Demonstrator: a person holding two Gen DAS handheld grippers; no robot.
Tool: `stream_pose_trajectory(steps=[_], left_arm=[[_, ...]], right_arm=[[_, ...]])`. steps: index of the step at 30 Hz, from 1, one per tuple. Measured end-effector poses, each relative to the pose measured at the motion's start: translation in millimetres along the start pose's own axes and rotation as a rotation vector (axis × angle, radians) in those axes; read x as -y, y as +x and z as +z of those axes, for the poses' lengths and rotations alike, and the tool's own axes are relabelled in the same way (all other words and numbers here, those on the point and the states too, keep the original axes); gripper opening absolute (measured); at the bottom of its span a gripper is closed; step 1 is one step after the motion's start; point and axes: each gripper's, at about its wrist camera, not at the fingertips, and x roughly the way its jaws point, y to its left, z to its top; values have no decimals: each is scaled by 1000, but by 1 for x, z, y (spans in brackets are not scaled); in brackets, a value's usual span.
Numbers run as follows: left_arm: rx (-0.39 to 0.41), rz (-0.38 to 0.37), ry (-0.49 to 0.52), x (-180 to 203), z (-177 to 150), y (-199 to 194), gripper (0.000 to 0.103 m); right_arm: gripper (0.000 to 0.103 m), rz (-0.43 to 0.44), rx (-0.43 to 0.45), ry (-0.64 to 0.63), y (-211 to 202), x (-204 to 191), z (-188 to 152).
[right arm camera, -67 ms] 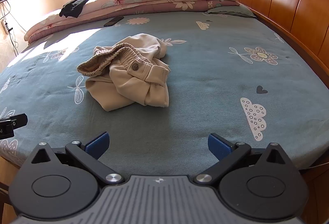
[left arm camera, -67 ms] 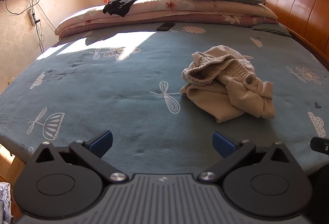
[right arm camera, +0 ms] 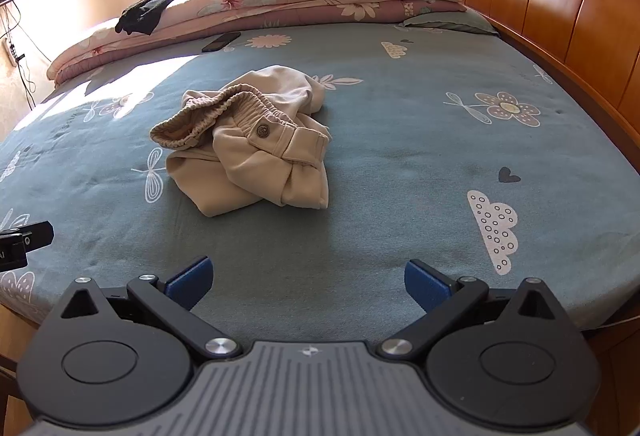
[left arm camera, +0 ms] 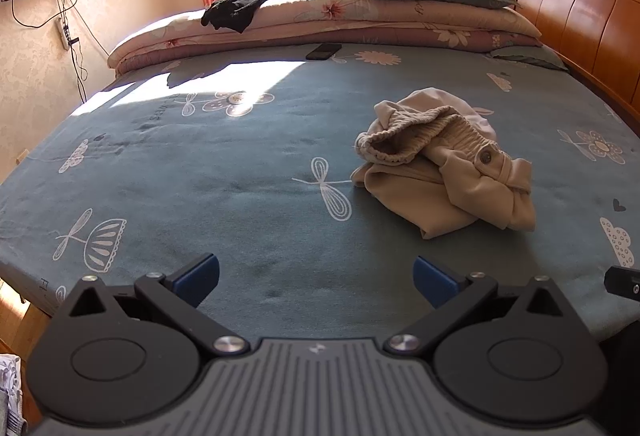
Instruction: Fold clothes
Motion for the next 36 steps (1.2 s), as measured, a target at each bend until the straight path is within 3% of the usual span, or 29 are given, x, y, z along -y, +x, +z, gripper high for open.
stream_pose_trajectory(steps=[36], left_arm=[[4, 1, 6, -2, 1, -6, 102]], right_arm=[[103, 7, -5, -6, -1, -1, 0]])
